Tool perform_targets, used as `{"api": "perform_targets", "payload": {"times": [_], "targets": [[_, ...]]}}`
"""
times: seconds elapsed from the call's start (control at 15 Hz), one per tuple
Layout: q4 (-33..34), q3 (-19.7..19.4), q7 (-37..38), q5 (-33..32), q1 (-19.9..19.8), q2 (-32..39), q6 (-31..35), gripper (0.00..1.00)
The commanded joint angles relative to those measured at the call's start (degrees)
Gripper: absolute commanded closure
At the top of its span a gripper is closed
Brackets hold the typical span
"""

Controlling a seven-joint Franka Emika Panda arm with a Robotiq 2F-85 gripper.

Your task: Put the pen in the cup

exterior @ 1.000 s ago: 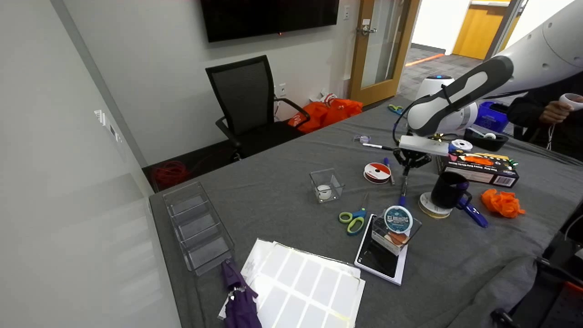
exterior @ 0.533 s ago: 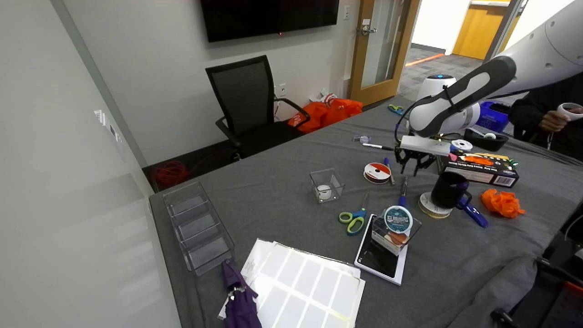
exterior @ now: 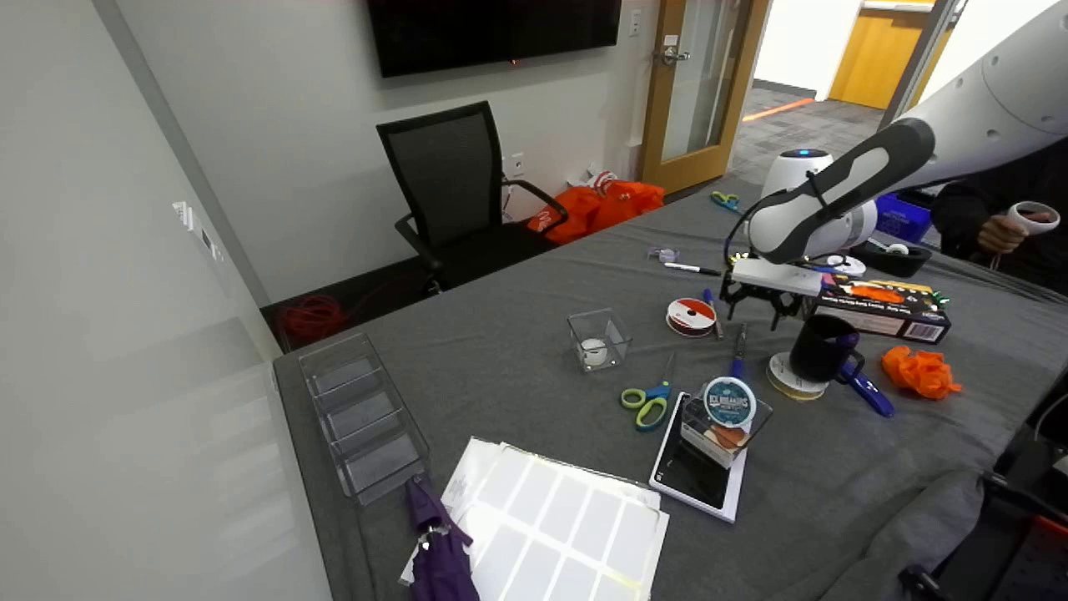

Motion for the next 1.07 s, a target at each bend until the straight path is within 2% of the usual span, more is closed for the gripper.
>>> {"api": "perform_targets", "payload": {"times": [0.0,0.2,0.47,0.53,0.67,1.0], "targets": [[-0.18,-0.4,1.97,-0.08,1.09,1.55,2.53,0.41],[0.04,-0.34,3.16,-0.01,1.45,2.46,3.3,0.56],[0.43,-0.2,3.97,0.13,1.56,3.08,3.61,0.67],[0.49,-0.18,4.15,0.18,1.6,3.21,3.73,0.87],[0.57,-0.11,4.51,0.29,1.61,3.34,3.98,0.99],[0.53,0.08,4.9,0.46,1.47,3.04,3.69,0.96]]}}
